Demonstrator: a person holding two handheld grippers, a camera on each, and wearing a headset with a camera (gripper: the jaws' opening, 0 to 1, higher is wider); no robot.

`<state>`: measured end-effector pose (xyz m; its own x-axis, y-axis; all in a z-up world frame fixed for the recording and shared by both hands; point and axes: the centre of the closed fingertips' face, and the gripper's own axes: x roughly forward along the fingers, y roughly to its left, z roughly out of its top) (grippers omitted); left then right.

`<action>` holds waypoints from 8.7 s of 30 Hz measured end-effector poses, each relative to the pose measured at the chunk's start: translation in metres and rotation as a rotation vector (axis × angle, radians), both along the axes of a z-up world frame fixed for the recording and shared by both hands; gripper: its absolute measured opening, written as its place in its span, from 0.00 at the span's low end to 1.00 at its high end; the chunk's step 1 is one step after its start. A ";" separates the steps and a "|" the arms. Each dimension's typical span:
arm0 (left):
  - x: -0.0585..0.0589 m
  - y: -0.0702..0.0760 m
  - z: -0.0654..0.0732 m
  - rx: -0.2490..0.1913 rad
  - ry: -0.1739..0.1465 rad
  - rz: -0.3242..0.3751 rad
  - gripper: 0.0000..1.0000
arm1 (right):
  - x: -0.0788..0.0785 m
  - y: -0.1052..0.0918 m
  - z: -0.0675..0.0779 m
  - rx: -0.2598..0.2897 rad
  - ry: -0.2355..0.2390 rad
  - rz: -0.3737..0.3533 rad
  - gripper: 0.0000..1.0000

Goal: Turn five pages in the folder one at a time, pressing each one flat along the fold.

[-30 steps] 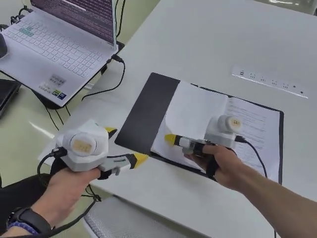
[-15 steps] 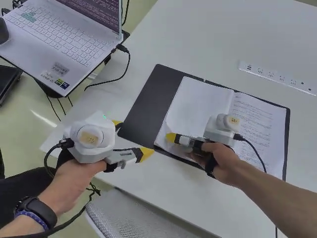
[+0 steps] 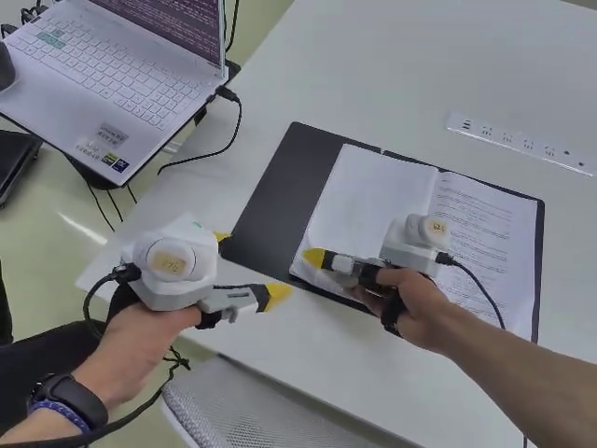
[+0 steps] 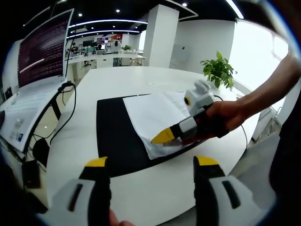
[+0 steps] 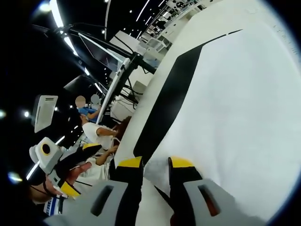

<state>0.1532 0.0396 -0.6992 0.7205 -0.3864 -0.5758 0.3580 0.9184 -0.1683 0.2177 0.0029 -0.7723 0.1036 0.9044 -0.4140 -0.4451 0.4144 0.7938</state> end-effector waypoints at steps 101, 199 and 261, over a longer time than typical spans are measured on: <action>0.052 -0.050 -0.090 0.070 0.156 -0.110 0.00 | 0.111 -0.135 0.013 -0.041 -0.236 -0.206 0.03; 0.052 -0.050 -0.090 0.053 0.151 -0.104 0.00 | 0.231 -0.147 -0.005 0.086 -0.206 -0.542 0.00; 0.052 -0.051 -0.091 0.053 0.132 -0.106 0.00 | 0.018 -0.136 0.012 0.116 -0.171 -0.259 0.00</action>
